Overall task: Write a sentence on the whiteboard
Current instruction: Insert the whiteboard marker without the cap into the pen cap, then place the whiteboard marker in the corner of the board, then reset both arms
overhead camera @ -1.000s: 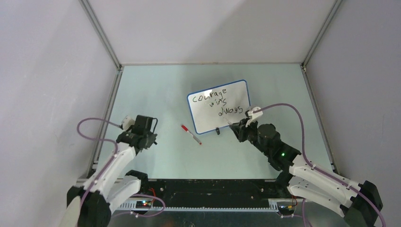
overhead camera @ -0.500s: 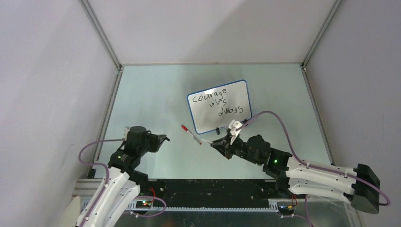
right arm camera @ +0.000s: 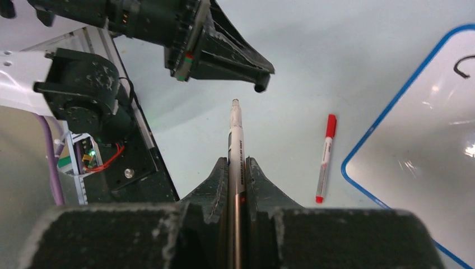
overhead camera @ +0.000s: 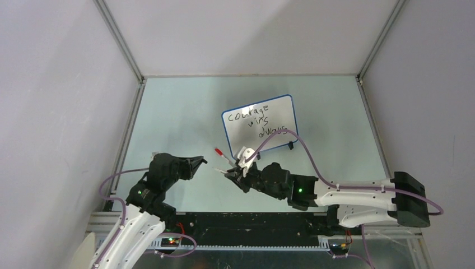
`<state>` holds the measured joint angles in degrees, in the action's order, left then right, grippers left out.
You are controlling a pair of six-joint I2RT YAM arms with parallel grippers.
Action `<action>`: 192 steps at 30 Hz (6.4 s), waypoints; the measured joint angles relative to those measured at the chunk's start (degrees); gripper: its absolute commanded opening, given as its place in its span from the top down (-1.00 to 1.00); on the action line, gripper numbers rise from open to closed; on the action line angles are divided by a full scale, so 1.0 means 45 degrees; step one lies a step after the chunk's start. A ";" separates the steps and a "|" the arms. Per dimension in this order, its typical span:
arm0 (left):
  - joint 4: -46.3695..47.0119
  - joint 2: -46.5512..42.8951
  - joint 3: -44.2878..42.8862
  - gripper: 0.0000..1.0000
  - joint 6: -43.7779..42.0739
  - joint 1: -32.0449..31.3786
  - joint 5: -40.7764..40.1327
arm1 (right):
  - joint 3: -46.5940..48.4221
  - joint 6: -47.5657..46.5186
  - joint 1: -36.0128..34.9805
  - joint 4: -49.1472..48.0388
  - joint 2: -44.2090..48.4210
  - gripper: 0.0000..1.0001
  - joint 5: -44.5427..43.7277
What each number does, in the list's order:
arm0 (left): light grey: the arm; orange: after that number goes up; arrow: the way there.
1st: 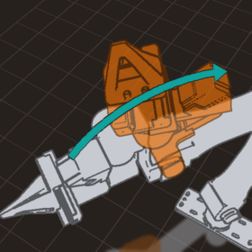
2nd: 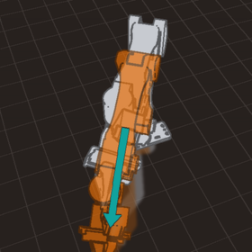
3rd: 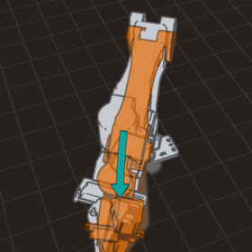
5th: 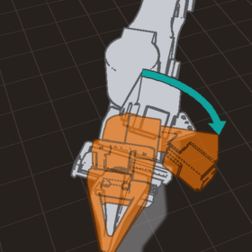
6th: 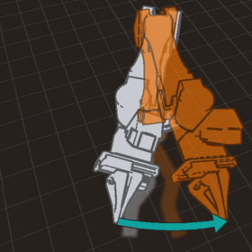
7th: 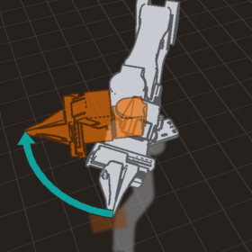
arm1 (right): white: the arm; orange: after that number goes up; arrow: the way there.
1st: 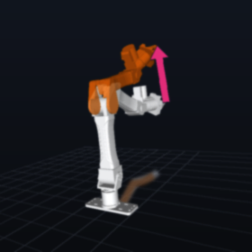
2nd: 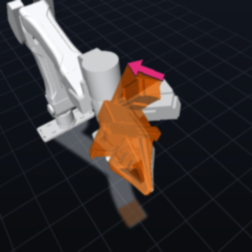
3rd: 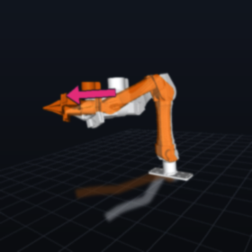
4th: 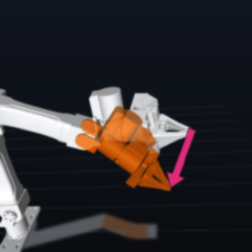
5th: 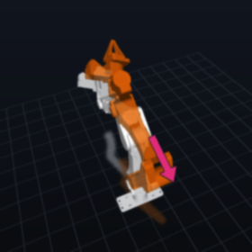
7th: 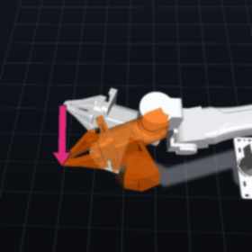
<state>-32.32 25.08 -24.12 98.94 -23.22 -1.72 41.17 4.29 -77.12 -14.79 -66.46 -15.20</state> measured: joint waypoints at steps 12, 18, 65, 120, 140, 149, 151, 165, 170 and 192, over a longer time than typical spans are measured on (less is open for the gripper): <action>-0.0374 -0.0879 -0.0097 1.00 0.0384 -0.0005 -0.0005 | 0.1117 -0.0364 -0.0515 0.0112 -0.1316 1.00 -0.0869; -0.0442 -0.1214 -0.0189 1.00 0.0393 -0.0005 0.0000 | 0.1496 -0.0398 -0.0520 0.0272 -0.1943 1.00 -0.0991; -0.0544 -0.1418 -0.0549 1.00 0.0457 -0.0010 0.0578 | 0.2331 -0.0408 -0.0131 0.0855 -0.2006 1.00 -0.1083; -0.0355 -0.1243 0.0180 1.00 0.0578 0.0117 -0.0923 | 0.6207 -0.0136 -0.0126 0.2637 -0.6494 1.00 -0.2832; -0.0384 -0.0821 0.1501 1.00 0.0306 0.0248 -0.1987 | 0.7106 0.1797 0.1311 0.3099 -0.8558 -0.82 -0.0384; -0.1481 0.3308 -0.0787 1.00 -0.3483 0.1763 -0.3823 | 0.4794 0.2254 0.2069 0.3196 -0.6052 -0.83 -0.0034; -0.1656 0.4852 -0.1438 1.00 -0.4585 0.2254 -0.3934 | 0.4396 0.2229 0.2161 0.3439 -0.5037 -0.81 -0.0194; -0.0651 0.8009 -0.2448 -0.97 -0.9908 0.2579 -0.3929 | -0.0019 0.2181 0.5858 0.6125 0.2482 -0.76 -0.0282; -0.0034 0.6135 -0.2322 -0.99 -1.1293 0.2584 -0.4303 | -0.1064 0.2623 0.9428 0.6785 0.4833 -0.74 -0.0160; 1.6519 0.6484 0.4920 -0.83 -2.1104 0.3682 -0.5231 | -0.6946 -0.0291 1.6160 -0.7339 -0.1666 -0.72 0.0491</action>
<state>42.02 54.26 -1.98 3.97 -6.66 -25.26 9.91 2.98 -4.40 -47.81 -73.95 -12.99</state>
